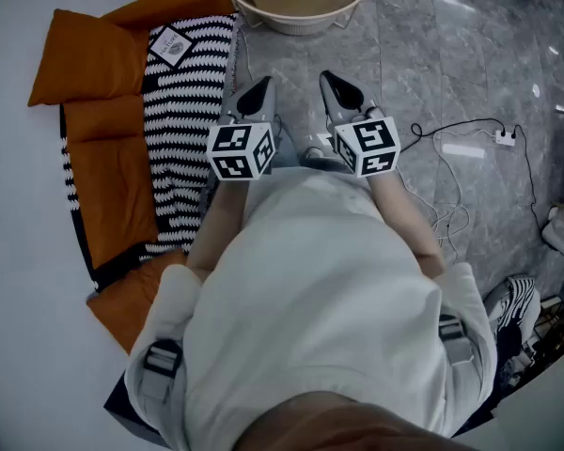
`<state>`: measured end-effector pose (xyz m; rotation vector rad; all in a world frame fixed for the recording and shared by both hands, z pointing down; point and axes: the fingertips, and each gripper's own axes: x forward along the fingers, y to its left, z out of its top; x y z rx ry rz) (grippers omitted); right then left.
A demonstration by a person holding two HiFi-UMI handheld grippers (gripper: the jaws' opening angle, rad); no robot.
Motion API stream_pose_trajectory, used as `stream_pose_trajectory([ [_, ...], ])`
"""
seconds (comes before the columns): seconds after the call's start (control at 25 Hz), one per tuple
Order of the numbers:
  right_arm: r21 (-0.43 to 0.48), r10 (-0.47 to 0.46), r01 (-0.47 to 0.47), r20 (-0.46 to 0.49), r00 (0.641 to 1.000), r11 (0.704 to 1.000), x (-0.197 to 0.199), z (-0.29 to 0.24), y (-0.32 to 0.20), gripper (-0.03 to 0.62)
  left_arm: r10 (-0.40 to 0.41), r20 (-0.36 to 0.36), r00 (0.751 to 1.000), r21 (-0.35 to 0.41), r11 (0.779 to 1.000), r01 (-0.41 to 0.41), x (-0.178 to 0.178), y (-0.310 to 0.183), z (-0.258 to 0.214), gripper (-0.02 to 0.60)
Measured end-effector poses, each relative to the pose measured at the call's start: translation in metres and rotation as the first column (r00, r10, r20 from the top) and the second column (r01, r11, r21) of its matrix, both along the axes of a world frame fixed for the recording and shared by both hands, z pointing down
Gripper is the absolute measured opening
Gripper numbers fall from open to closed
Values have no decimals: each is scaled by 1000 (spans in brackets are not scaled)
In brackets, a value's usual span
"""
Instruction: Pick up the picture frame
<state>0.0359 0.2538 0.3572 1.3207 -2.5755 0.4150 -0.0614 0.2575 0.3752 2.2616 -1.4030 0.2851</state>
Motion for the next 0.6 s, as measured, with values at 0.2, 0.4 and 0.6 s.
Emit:
stream_pose_trajectory([
  [0.2, 26, -5, 5, 4, 1000, 1000, 8, -9, 14, -3, -8, -4, 1000, 6, 1000, 8, 9, 17, -7, 1],
  [0.4, 42, -16, 15, 14, 1000, 999, 8, -14, 22, -3, -3, -7, 1000, 12, 1000, 3, 12, 25, -10, 0],
  [0.6, 56, -13, 12, 12, 1000, 998, 15, -17, 31, -2, -16, -13, 1000, 19, 1000, 16, 15, 34, -14, 0],
])
